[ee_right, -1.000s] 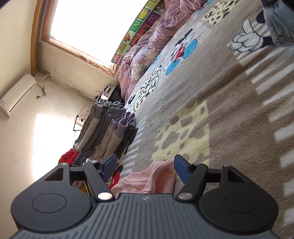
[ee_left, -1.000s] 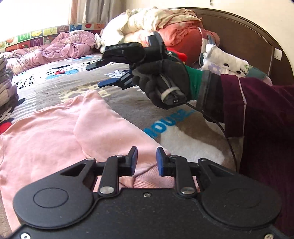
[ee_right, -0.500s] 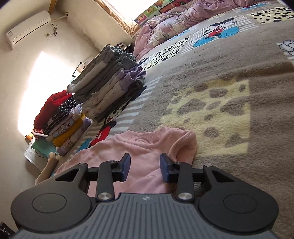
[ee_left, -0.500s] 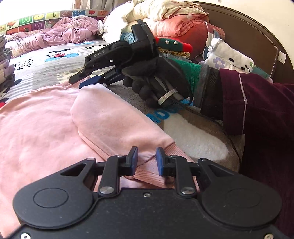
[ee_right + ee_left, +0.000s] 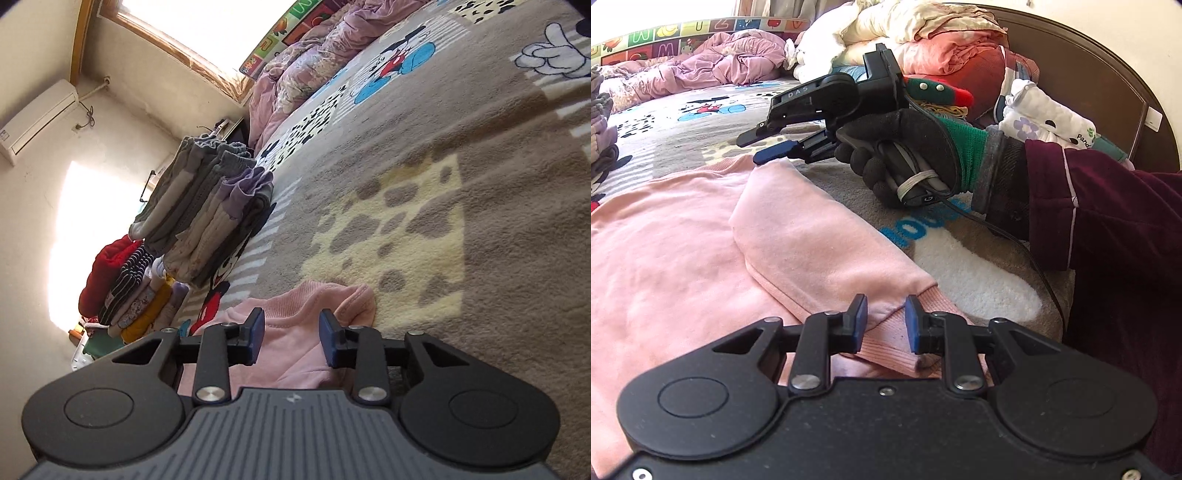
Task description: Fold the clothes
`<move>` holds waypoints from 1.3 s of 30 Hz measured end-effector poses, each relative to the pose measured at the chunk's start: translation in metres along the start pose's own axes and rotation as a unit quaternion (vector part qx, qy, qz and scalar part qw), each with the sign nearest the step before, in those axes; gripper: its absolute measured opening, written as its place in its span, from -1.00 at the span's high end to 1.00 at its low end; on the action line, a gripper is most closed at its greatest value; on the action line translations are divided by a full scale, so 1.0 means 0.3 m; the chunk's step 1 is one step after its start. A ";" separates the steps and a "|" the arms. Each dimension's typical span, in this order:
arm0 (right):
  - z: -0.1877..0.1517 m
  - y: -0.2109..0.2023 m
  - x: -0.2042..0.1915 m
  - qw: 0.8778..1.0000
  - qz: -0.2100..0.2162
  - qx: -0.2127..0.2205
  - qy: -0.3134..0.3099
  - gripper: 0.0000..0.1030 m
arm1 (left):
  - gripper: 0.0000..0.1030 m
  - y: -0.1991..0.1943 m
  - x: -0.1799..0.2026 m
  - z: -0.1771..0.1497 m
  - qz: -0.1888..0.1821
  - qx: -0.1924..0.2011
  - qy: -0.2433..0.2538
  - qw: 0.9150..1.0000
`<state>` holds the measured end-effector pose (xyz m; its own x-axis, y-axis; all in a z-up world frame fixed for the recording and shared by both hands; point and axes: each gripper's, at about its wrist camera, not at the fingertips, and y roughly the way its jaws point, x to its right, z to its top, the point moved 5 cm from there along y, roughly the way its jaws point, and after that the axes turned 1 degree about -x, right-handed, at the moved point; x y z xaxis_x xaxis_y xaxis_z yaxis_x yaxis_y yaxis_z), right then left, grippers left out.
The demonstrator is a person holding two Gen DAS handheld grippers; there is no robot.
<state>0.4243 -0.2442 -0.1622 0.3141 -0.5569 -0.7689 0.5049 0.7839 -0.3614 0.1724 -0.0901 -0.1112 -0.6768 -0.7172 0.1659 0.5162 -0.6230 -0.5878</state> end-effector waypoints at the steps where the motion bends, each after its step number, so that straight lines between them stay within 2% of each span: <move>1: 0.004 -0.007 -0.008 1.000 -0.001 0.002 -0.004 0.22 | 0.63 -0.004 0.000 0.001 -0.001 0.002 -0.001 1.000; 5: 0.001 -0.006 -0.009 1.000 -0.011 0.006 -0.008 0.19 | 0.63 -0.024 -0.020 0.018 0.010 0.025 -0.013 1.000; 10: -0.004 -0.129 -0.140 0.996 0.023 0.029 -0.075 0.14 | 0.63 -0.030 -0.031 0.015 0.021 0.025 -0.021 0.999; 13: -0.087 -0.148 -0.140 0.996 0.017 -0.007 -0.082 0.15 | 0.63 -0.034 -0.037 0.012 0.027 0.025 -0.026 0.999; 15: -0.147 -0.107 -0.091 0.996 -0.026 -0.037 -0.074 0.17 | 0.63 -0.036 -0.041 0.011 0.031 0.025 -0.029 0.999; 16: -0.160 -0.104 -0.077 0.997 -0.032 -0.028 -0.071 0.35 | 0.63 -0.037 -0.043 0.010 0.033 0.025 -0.030 0.999; 17: -0.162 -0.116 -0.081 0.997 -0.040 -0.019 -0.069 0.36 | 0.63 -0.038 -0.045 0.009 0.035 0.025 -0.032 0.999; 18: -0.157 -0.147 -0.111 0.996 -0.041 -0.001 -0.076 0.30 | 0.63 -0.036 -0.038 0.003 0.035 0.022 -0.029 0.999; 20: -0.158 -0.215 -0.184 0.995 -0.013 0.026 -0.090 0.28 | 0.63 -0.029 -0.018 -0.012 0.033 0.015 -0.021 0.999; 22: -0.194 -0.269 -0.225 0.996 0.011 0.037 -0.077 0.22 | 0.62 -0.022 0.002 -0.027 0.032 0.008 -0.012 0.999; 23: -0.225 -0.281 -0.231 0.997 0.017 0.032 -0.064 0.11 | 0.62 -0.019 0.012 -0.034 0.031 0.004 -0.008 0.999; 24: -0.263 -0.270 -0.223 0.998 0.009 0.015 -0.053 0.07 | 0.62 -0.016 0.022 -0.042 0.030 0.001 -0.004 1.000; 25: -0.305 -0.246 -0.205 0.999 -0.018 -0.011 -0.049 0.02 | 0.62 -0.013 0.032 -0.049 0.030 -0.003 0.000 1.000; 26: -0.347 -0.224 -0.187 0.997 -0.049 -0.028 -0.055 0.13 | 0.62 -0.032 0.032 -0.049 0.025 0.005 -0.007 1.000; 27: -0.367 -0.230 -0.193 0.996 -0.059 -0.024 -0.057 0.16 | 0.62 -0.057 0.030 -0.046 0.020 0.015 -0.016 1.000; 28: -0.372 -0.251 -0.214 0.997 -0.058 -0.010 -0.055 0.12 | 0.59 -0.083 0.028 -0.044 0.015 0.026 -0.026 0.999; 31: -0.404 -0.350 -0.319 0.996 -0.029 0.035 -0.079 0.09 | 0.49 -0.094 0.037 -0.070 0.008 0.024 -0.032 0.999; 32: -0.430 -0.364 -0.326 0.996 -0.038 0.032 -0.080 0.07 | 0.49 -0.095 0.040 -0.079 0.006 0.022 -0.033 0.999; 34: -0.504 -0.342 -0.285 0.996 -0.067 -0.005 -0.060 -0.02 | 0.49 -0.093 0.053 -0.105 0.012 0.010 -0.021 1.000; 35: -0.539 -0.333 -0.272 0.994 -0.084 -0.010 -0.069 0.09 | 0.49 -0.105 0.058 -0.113 0.017 0.011 -0.016 1.000; 37: -0.556 -0.355 -0.330 0.990 -0.095 0.012 -0.107 0.06 | 0.48 -0.176 0.041 -0.111 0.016 0.038 -0.031 0.999; 39: -0.574 -0.396 -0.410 0.986 -0.081 0.044 -0.142 -0.03 | 0.38 -0.256 -0.010 -0.111 0.024 0.073 -0.062 0.995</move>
<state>0.1872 -0.2217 -0.1154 0.4308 -0.7365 -0.5215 0.6306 0.6590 -0.4099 0.1172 -0.0298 -0.0930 -0.5838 -0.7751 0.2417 0.6235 -0.6186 -0.4781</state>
